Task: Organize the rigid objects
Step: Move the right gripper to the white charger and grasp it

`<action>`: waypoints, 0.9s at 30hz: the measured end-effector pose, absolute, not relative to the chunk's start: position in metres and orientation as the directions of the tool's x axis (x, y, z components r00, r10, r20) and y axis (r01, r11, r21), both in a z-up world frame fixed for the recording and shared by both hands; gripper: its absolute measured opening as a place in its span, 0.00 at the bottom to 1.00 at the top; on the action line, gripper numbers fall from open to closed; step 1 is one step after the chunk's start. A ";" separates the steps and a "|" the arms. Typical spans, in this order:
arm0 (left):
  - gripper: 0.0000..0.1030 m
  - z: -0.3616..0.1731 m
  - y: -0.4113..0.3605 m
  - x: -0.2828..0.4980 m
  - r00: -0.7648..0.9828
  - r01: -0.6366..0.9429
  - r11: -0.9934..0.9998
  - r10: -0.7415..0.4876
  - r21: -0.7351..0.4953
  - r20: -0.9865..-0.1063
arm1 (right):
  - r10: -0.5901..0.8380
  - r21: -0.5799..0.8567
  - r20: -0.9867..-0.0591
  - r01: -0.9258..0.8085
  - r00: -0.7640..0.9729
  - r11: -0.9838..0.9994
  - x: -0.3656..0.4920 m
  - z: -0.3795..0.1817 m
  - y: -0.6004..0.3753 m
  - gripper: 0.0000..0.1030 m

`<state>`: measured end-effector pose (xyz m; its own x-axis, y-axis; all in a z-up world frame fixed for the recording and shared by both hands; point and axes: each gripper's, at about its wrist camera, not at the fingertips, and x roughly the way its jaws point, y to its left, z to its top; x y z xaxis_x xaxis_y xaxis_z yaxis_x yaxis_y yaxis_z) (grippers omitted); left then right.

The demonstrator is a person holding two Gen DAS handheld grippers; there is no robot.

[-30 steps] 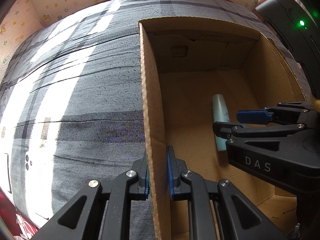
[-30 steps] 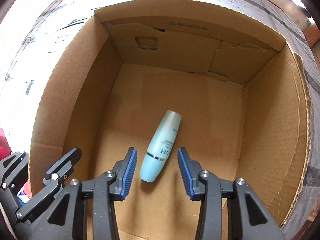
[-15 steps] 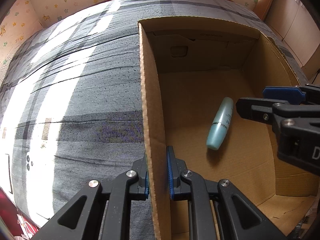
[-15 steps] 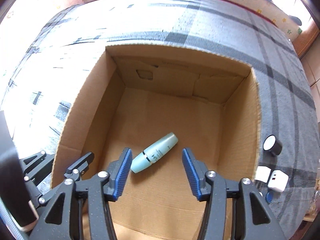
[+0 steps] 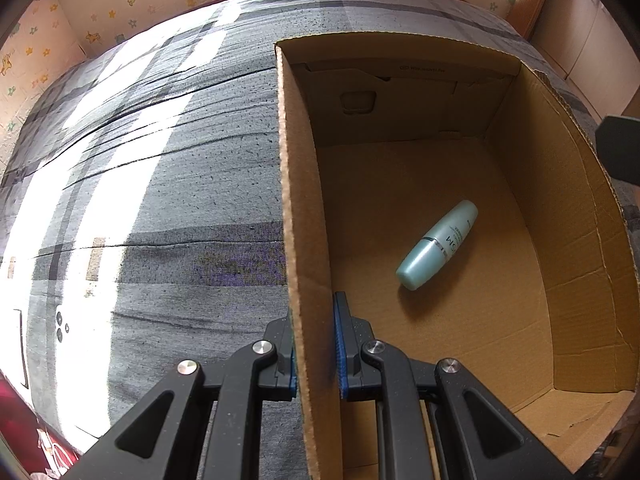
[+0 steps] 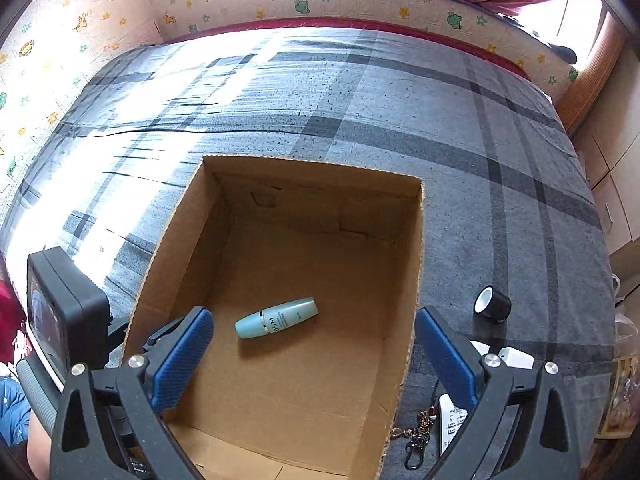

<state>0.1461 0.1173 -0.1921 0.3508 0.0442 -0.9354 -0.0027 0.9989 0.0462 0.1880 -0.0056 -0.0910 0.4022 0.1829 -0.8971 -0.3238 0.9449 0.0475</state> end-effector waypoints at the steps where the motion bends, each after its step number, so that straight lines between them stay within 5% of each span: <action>1: 0.14 -0.192 0.117 0.146 0.351 -0.002 0.999 0.045 0.047 -0.935 | 0.179 0.046 -0.897 -0.318 0.403 0.947 0.188 -0.088 -0.010 1.00; 27: 0.14 -0.191 0.118 0.145 0.355 0.000 0.999 0.040 0.043 -0.934 | 0.017 0.004 -0.902 -0.031 0.432 1.000 0.192 -0.092 -0.173 1.00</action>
<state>0.1447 0.1177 -0.1908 0.3546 0.0403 -0.9342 0.0001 0.9991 0.0432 0.1924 -0.1727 -0.0924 0.4320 0.0167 -0.9017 -0.0306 0.9995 0.0039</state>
